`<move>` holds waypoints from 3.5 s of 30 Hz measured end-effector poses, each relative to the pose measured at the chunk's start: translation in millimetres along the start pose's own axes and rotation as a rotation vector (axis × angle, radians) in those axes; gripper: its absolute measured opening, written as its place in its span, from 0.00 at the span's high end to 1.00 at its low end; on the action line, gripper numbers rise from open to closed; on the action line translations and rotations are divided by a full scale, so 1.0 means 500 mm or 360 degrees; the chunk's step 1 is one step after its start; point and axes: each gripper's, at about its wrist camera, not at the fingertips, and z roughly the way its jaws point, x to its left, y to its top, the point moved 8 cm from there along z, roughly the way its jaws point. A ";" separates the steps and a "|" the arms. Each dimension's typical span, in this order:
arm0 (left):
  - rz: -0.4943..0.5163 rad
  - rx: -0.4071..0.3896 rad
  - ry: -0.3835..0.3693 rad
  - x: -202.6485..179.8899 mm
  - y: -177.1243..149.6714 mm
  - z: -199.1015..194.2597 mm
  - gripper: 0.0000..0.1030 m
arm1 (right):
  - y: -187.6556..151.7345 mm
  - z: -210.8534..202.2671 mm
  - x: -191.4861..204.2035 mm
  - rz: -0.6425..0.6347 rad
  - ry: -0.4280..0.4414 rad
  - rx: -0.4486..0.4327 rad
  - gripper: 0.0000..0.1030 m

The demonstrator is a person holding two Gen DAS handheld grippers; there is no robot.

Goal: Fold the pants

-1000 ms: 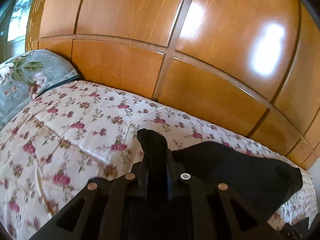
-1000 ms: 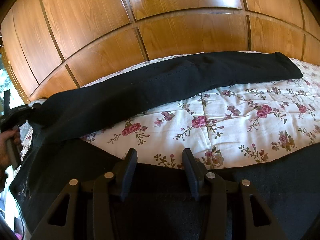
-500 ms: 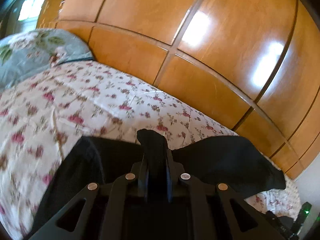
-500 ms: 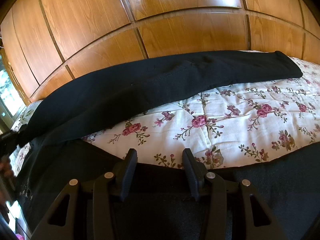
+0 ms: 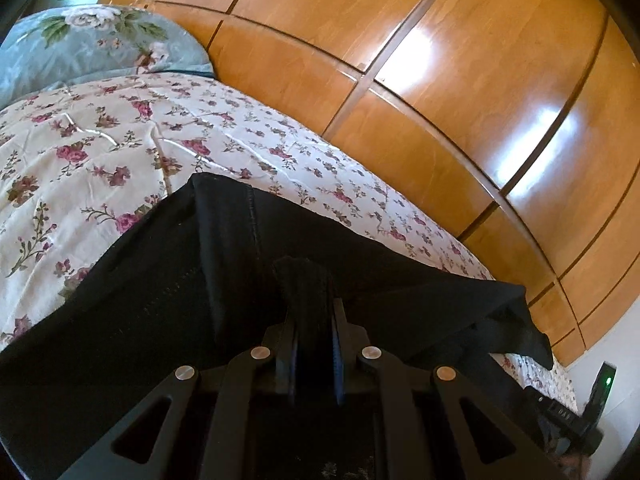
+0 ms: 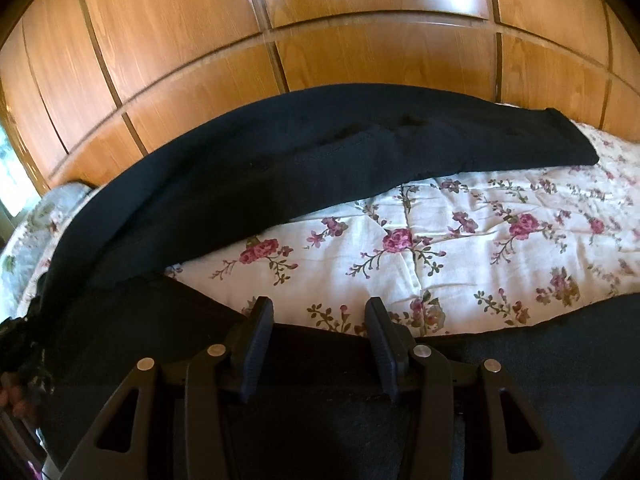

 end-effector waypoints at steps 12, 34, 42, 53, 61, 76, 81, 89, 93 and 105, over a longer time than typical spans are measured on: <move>0.0032 -0.0057 -0.0048 -0.001 -0.006 -0.002 0.88 | 0.259 0.027 0.124 0.0175 0.0248 0.0023 0.28; -0.0375 -0.0112 -0.0379 0.024 0.067 -0.044 0.87 | 0.268 0.008 -0.018 0.0524 0.0348 0.0004 0.89; -0.0584 -0.0237 -0.0582 0.054 0.117 -0.119 0.87 | 0.153 -0.169 0.003 0.0348 0.0496 -0.0259 0.89; -0.0637 -0.0136 -0.0491 0.123 -0.008 -0.145 0.66 | -0.132 -0.093 -0.003 0.0194 0.0356 -0.0066 0.89; -0.0921 -0.0045 -0.0705 0.118 -0.049 -0.183 0.24 | -0.133 -0.082 -0.006 0.0233 0.0419 -0.0145 0.89; -0.0738 -0.0137 -0.0334 0.129 -0.030 -0.263 0.24 | -0.119 -0.106 -0.062 0.0602 0.0591 -0.0028 0.74; -0.0562 -0.0025 -0.0444 0.039 -0.068 -0.270 0.24 | -0.109 -0.114 -0.081 0.0680 0.0588 -0.0041 0.65; -0.0675 0.0396 -0.0460 -0.016 -0.135 -0.146 0.24 | -0.102 -0.131 -0.148 0.0912 0.0571 -0.0098 0.56; -0.0683 0.0246 -0.0422 -0.001 -0.098 -0.153 0.24 | -0.092 -0.132 -0.177 0.0988 0.0570 -0.0128 0.56; -0.0652 0.0138 -0.0190 0.063 -0.018 -0.132 0.87 | -0.038 -0.155 -0.263 0.1099 0.0436 -0.0229 0.91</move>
